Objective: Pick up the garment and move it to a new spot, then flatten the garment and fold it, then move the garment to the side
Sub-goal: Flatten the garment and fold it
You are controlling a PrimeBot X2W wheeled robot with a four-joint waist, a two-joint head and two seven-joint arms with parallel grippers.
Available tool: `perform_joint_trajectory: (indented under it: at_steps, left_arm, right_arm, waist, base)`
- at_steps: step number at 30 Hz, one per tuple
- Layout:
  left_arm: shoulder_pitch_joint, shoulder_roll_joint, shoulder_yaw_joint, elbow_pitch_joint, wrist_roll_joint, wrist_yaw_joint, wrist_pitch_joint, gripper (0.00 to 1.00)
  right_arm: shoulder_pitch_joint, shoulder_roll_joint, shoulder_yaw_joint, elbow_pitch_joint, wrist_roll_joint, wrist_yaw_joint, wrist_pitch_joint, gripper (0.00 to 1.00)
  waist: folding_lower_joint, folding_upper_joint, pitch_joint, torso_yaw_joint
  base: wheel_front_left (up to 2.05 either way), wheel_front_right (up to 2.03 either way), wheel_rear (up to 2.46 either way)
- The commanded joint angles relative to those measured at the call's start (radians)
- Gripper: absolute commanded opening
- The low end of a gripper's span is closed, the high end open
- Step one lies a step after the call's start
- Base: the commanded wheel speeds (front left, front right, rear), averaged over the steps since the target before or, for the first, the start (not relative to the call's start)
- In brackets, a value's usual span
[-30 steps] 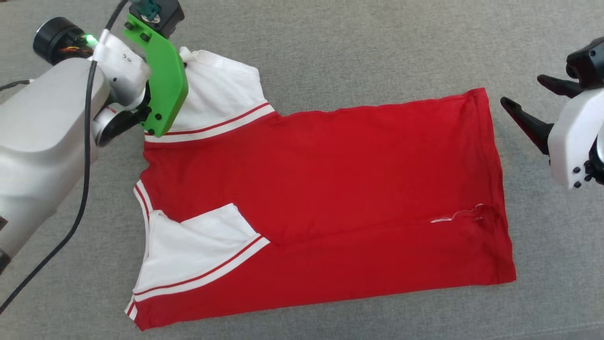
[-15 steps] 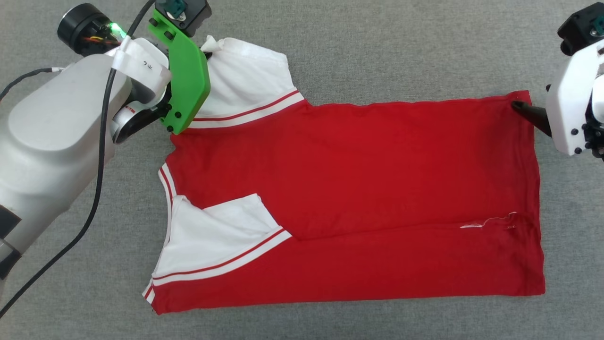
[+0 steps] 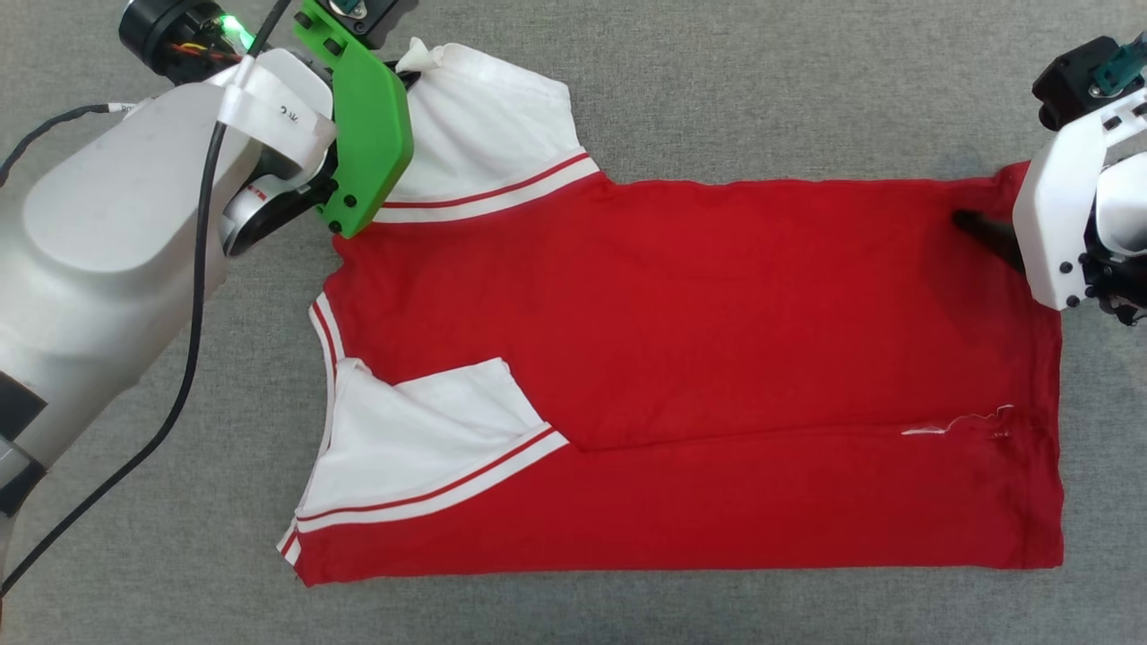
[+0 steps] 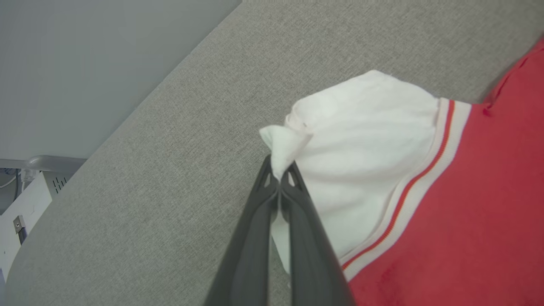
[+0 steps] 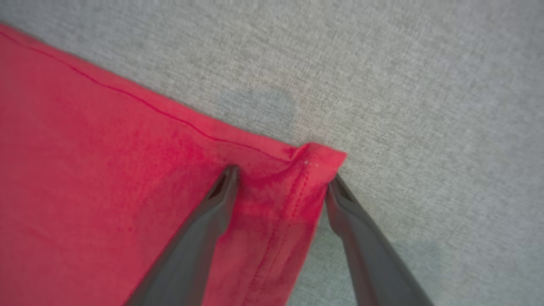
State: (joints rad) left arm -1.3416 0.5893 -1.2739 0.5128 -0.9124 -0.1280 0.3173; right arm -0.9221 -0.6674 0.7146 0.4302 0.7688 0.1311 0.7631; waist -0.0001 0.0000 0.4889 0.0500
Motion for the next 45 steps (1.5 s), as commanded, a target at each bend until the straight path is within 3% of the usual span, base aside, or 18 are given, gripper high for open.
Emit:
perform_joint_trajectory:
  at_steps: [1,2,11,20,30,37,45]
  left_arm:
    - [-0.007,0.001,-0.001,0.008,0.006,-0.003,-0.008,0.00]
    - [-0.003,0.003,-0.002,0.010,0.004,-0.003,-0.013,0.00]
    - [0.069,0.029,-0.004,0.013,-0.025,-0.003,-0.061,0.00]
    - [0.213,0.067,-0.005,-0.037,-0.033,0.004,-0.108,0.00]
    - [0.397,0.154,-0.006,-0.186,-0.051,0.085,-0.138,0.00]
    - [0.582,0.215,-0.006,-0.311,-0.080,0.176,-0.165,0.00]
    - [0.752,0.222,-0.006,-0.346,-0.123,0.220,-0.187,0.00]
  right_arm:
    - [0.035,0.026,0.041,0.032,0.008,0.000,-0.017,0.24]
    - [0.031,0.024,0.046,0.035,0.012,0.000,-0.040,0.00]
    - [0.035,0.005,0.055,0.034,0.049,0.000,-0.214,0.00]
    - [0.148,-0.027,0.068,-0.010,0.083,0.000,-0.343,0.00]
    - [0.337,-0.057,0.053,-0.092,0.099,0.000,-0.428,0.00]
    - [0.490,-0.074,0.013,-0.158,0.098,0.000,-0.456,0.00]
    - [0.648,-0.070,-0.055,-0.204,0.101,0.000,-0.444,0.00]
  waist:
    - [0.0001,0.0000,-0.012,-0.005]
    - [0.0001,0.0000,-0.019,-0.008]
    - [0.0001,0.0000,-0.134,-0.025]
    - [0.0001,0.0000,-0.270,-0.027]
    - [0.0001,0.0000,-0.385,-0.016]
    - [0.0001,0.0000,-0.430,-0.018]
    - [0.0001,0.0000,-0.433,-0.014]
  base:
    - [0.00,0.00,0.00]
    - [0.00,0.00,0.00]
    - [0.00,0.00,0.00]
    - [0.00,0.00,0.00]
    - [0.00,0.00,0.00]
    - [0.00,0.00,0.00]
    - [0.00,0.00,0.00]
